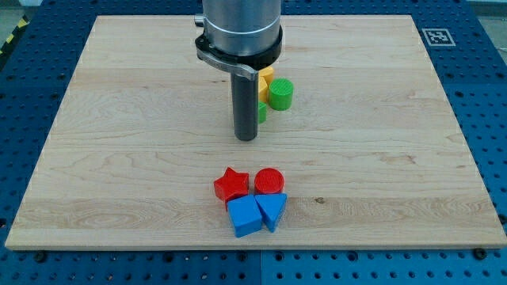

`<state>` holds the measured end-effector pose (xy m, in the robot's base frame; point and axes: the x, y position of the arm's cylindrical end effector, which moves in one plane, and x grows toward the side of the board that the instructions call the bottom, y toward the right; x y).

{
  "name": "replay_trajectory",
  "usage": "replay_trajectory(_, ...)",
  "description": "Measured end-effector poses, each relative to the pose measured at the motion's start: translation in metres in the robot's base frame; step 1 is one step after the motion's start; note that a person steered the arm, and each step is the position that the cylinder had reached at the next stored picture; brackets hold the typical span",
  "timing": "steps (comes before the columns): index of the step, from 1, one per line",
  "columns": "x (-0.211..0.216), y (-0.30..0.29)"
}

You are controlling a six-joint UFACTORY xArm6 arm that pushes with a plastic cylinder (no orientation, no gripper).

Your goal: Push the green star to the bottom of the hexagon

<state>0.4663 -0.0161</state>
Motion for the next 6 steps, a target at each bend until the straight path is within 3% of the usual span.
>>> replay_trajectory(4, -0.022, 0.000)
replay_trajectory(6, -0.013, 0.000)
